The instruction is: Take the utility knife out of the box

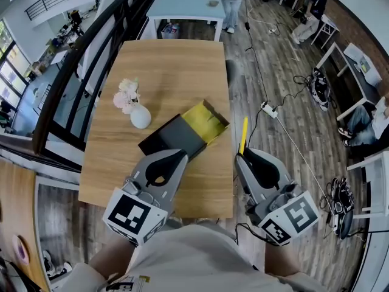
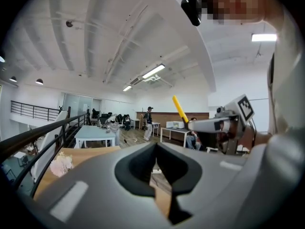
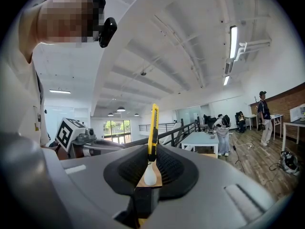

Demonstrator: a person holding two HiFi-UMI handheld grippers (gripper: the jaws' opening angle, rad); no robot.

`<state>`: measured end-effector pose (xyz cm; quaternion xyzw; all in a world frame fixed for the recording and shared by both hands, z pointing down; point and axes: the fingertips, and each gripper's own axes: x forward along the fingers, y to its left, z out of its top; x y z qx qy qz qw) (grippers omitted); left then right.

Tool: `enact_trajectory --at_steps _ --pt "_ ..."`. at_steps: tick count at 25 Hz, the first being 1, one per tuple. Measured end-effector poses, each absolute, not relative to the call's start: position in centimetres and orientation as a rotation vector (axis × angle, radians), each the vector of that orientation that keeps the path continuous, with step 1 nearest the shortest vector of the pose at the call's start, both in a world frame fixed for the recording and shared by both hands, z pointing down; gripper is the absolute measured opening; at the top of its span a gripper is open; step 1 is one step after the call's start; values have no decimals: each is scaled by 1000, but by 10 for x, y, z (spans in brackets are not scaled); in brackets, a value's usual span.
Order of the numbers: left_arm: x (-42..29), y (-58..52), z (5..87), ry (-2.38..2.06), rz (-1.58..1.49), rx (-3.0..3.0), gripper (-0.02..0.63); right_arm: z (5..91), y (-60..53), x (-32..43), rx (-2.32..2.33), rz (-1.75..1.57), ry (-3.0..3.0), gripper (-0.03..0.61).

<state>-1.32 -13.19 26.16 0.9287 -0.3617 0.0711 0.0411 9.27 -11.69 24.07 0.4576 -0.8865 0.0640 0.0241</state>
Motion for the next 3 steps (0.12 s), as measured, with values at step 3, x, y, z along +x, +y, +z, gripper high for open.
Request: enact_trajectory --at_steps 3 --pt "-13 -131 264 -1092 220 2841 2 243 -117 92 1420 200 -2739 55"
